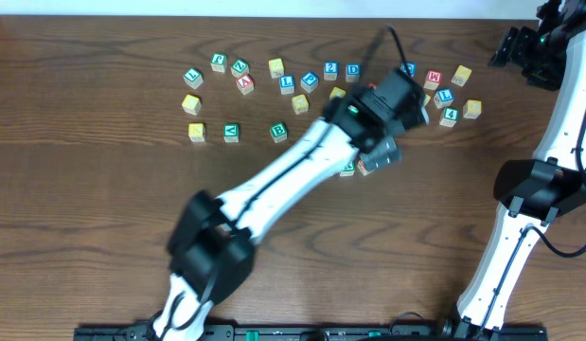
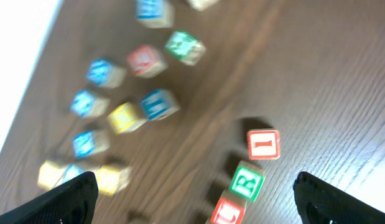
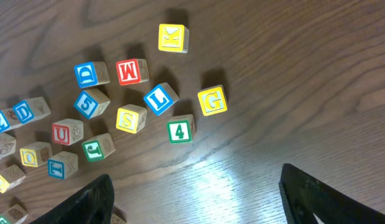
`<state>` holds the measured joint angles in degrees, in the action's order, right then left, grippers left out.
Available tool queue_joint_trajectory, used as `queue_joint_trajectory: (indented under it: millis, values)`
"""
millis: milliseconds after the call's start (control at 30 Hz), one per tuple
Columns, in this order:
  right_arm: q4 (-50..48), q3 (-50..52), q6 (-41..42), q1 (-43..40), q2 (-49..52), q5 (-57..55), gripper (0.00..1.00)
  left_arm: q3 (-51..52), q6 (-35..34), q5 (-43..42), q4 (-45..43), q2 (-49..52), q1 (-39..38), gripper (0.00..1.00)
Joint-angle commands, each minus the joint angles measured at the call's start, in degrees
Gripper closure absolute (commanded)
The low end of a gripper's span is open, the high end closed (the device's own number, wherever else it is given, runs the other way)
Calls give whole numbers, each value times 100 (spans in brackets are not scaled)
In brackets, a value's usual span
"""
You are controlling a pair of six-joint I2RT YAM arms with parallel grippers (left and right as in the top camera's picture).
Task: Spell out NEURIPS
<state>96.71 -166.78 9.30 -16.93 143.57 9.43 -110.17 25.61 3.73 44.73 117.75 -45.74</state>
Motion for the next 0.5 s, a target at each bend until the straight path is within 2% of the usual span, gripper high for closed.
queue_joint_trajectory:
  millis: [0, 233, 467]
  values:
    - [59, -101, -125, 35, -155, -7, 21, -11, -1099, -7, 205, -625, 358, 2]
    - [55, -101, -321, 334, -155, -7, 19, -11, -2225, -9, 1051, -1427, 1366, 2]
    - [-90, -101, -317, 1019, -155, -2, 18, -11, -2404, -15, 1714, -1738, 2470, 2]
